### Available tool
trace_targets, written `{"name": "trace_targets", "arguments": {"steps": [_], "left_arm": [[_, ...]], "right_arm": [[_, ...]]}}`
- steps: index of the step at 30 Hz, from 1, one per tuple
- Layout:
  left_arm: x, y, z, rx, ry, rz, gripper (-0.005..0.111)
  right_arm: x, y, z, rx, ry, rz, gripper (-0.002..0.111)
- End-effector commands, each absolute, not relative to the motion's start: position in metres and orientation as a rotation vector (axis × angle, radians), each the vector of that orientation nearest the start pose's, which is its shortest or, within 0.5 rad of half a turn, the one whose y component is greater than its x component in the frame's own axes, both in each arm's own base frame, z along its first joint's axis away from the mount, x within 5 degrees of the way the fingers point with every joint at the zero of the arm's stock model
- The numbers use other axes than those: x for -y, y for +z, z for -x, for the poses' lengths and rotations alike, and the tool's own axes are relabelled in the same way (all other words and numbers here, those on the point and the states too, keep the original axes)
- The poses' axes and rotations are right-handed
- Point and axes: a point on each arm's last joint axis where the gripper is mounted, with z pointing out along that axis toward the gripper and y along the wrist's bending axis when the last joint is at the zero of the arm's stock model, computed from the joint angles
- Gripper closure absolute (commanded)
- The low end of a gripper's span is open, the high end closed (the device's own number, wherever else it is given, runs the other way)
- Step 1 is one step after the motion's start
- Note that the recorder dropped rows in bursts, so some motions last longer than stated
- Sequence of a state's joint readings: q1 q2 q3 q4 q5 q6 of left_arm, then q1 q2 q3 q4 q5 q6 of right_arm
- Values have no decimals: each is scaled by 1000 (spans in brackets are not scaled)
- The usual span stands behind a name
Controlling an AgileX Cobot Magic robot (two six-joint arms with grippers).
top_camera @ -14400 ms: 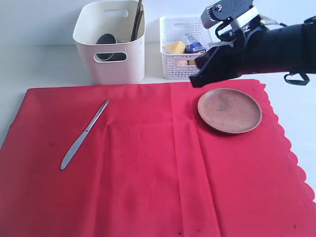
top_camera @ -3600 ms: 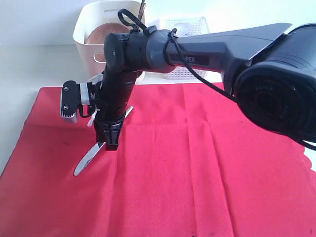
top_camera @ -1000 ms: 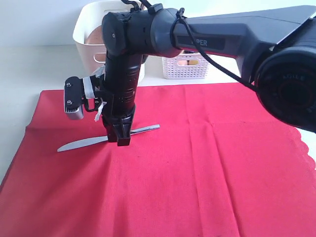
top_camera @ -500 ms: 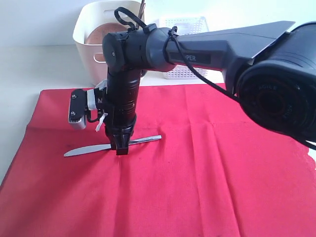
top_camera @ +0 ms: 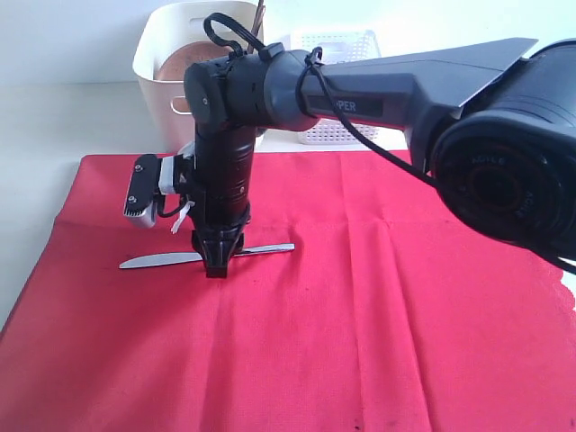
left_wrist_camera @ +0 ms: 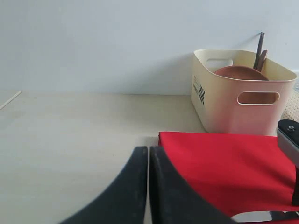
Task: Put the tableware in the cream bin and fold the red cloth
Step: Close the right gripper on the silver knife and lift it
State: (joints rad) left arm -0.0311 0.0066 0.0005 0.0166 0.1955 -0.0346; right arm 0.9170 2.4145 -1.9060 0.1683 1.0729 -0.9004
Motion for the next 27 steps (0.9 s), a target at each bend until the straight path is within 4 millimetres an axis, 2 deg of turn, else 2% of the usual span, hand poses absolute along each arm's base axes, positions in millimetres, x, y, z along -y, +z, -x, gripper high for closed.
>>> {"name": "trace_targets", "arguments": {"steps": [1,5,12,16,20,27], "left_arm": [[1,195,-56,-1679,-39,-1,103],[1,195,-56,-1679,-39,-1,103],[1,195,-56,-1679,-39,-1,103],[1,195,-56,-1679,-39,-1,103],[1,195,-56,-1679,-39,-1,103],[1,195,-56,-1679,-39,-1,103]], "right_arm": [[-387,111,-287,-1953,172,2346,71],[-387,110,-287,-1952,165,2350,81],[-387,110,-288,-1948,164,2343,108],[-387,117,-287,-1941,170,2333,108],[-388,150,-286,-1904,195,2276,108],[-377,228,-285,-1806,197,2122,108]]}}
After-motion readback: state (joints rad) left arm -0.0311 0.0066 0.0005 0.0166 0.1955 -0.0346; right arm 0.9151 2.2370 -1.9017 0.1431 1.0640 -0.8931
